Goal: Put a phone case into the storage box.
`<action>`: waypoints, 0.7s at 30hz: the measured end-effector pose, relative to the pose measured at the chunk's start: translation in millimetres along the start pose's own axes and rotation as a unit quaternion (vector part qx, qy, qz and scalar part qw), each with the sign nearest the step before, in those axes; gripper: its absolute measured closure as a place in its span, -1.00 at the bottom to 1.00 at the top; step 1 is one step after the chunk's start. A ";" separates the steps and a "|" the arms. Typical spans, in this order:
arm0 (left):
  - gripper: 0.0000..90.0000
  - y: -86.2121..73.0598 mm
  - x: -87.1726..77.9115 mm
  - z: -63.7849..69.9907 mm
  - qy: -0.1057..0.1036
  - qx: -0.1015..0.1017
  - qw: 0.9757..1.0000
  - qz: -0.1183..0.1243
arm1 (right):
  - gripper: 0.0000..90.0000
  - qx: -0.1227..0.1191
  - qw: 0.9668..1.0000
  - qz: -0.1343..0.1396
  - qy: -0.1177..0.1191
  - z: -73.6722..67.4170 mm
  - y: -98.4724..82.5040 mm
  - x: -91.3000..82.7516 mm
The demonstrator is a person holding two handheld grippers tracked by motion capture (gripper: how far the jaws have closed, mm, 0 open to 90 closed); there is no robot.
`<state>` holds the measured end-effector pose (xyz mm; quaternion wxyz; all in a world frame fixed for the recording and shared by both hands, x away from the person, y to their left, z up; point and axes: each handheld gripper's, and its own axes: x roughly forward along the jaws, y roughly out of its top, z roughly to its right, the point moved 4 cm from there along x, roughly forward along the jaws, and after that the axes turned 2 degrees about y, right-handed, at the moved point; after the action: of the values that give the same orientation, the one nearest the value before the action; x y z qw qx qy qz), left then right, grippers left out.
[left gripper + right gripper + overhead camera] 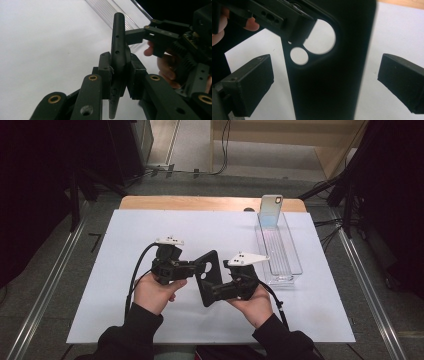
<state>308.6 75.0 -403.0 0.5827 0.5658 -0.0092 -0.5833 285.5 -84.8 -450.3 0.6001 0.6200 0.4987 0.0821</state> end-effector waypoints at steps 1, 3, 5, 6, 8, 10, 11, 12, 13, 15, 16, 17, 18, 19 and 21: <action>0.69 -0.2 1.1 2.5 -0.004 0.001 1.000 0.000 | -1.00 -0.001 1.000 -0.001 0.000 -0.6 -0.2 1.5; 0.69 -0.7 2.5 5.6 -0.004 0.005 1.000 -0.002 | -1.00 -0.001 1.000 -0.005 -0.005 -2.7 -0.7 4.9; 0.69 -1.1 4.1 8.3 -0.005 0.008 1.000 -0.003 | -1.00 -0.002 1.000 -0.005 -0.008 -3.7 -0.7 7.1; 0.69 -1.3 5.1 9.3 -0.005 0.009 1.000 -0.003 | -1.00 -0.003 1.000 -0.004 -0.011 -3.8 -0.7 7.8; 0.69 -1.6 6.1 11.5 -0.008 0.010 1.000 -0.003 | -0.93 -0.001 1.000 0.000 -0.017 -3.8 0.0 8.4; 0.69 -1.3 5.5 12.2 -0.005 0.013 1.000 -0.001 | -0.74 -0.006 1.000 0.008 -0.021 -3.1 0.7 6.9; 0.69 -1.3 5.4 12.3 -0.006 0.014 1.000 -0.002 | -0.74 -0.007 1.000 0.008 -0.020 -2.8 1.1 6.5; 0.69 -1.3 5.2 12.1 -0.007 0.013 1.000 -0.002 | -0.73 -0.009 1.000 0.007 -0.019 -2.7 1.5 6.2; 0.68 -1.2 5.0 12.2 -0.010 0.013 1.000 -0.002 | -0.72 -0.011 1.000 0.004 -0.020 -2.7 1.8 5.7; 0.56 -0.4 4.3 11.8 -0.018 0.010 1.000 -0.005 | -0.71 -0.013 1.000 0.002 -0.021 -3.1 2.9 4.7; 0.40 0.4 3.0 11.8 -0.018 0.010 1.000 0.002 | -0.71 -0.014 1.000 0.003 -0.022 -2.3 3.6 3.8; 0.31 1.4 1.0 11.6 -0.018 0.010 1.000 0.009 | -0.71 -0.013 1.000 0.003 -0.019 -1.4 4.2 2.9; 0.21 2.5 -0.8 11.0 -0.020 0.007 1.000 0.008 | -0.71 -0.011 1.000 0.002 -0.019 0.1 4.9 2.2; 0.11 3.7 -2.8 10.0 -0.023 0.004 1.000 0.009 | -0.71 -0.009 1.000 0.001 -0.020 1.9 5.3 1.3; -0.03 4.9 -6.4 8.7 -0.031 0.002 0.999 0.012 | -0.71 -0.004 1.000 0.002 -0.022 6.7 5.9 -1.2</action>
<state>304.0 72.2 -392.5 0.5879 0.5487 -0.0351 -0.5933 292.7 -88.8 -446.7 0.6133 0.6201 0.4840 0.0714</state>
